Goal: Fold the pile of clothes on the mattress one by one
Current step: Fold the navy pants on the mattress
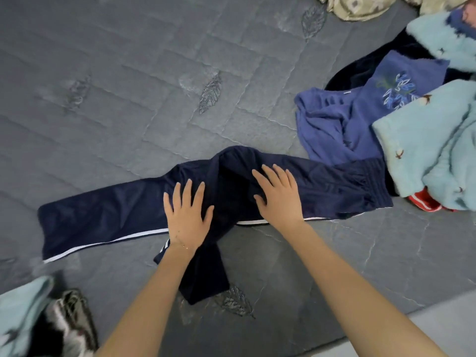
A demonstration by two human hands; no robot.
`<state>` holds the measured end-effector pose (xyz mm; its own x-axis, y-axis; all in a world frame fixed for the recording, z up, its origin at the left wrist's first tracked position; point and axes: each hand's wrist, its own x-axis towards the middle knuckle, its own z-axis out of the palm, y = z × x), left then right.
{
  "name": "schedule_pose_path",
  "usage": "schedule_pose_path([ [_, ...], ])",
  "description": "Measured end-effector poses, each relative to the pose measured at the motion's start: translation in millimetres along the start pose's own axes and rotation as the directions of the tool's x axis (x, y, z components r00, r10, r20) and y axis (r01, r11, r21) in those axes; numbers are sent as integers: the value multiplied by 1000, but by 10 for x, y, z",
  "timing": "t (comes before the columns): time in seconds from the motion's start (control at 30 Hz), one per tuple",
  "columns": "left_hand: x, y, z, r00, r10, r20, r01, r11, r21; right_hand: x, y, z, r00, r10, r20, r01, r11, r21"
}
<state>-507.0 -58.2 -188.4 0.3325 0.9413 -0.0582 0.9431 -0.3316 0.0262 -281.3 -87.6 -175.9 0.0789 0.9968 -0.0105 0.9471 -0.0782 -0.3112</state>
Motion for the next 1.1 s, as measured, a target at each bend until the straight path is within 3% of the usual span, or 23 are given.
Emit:
schedule_pose_path([
  [0.13, -300, -326, 112, 987, -159, 31, 162, 984, -81, 112, -346, 171, 993, -120, 17, 120, 993, -4],
  [0.3, -671, -319, 323, 944, -285, 165, 311, 936, -162, 248, -748, 424, 942, -286, 178, 298, 954, -41],
  [0.47, -640, -507, 257, 952, -298, 74, 302, 871, -388, 337, -995, 599, 819, -455, 350, 490, 872, -11],
  [0.57, -643, -587, 124, 929, -364, 63, 339, 774, -534, 367, -1079, 630, 831, -421, 363, 431, 901, 59],
  [0.73, -619, -784, -75, 865, -502, 28, 364, 587, -723, 424, -1369, 532, 927, -338, 162, 309, 934, 181],
  [0.83, -497, -981, -228, 865, -502, 18, 339, 557, -758, 440, -1533, 521, 935, -330, 131, 299, 931, 210],
  [0.97, -388, -1242, -370, 870, -462, 169, 390, 438, -810, 438, -1624, 570, 949, -281, 141, 242, 939, 243],
  [1.0, -389, -1296, -384, 877, -416, 242, 428, 446, -786, 427, -1637, 576, 955, -268, 129, 230, 940, 252],
  [1.1, -464, -1427, -321, 901, -252, 353, 430, 633, -644, 416, -1683, 588, 963, -204, 174, 150, 949, 278],
])
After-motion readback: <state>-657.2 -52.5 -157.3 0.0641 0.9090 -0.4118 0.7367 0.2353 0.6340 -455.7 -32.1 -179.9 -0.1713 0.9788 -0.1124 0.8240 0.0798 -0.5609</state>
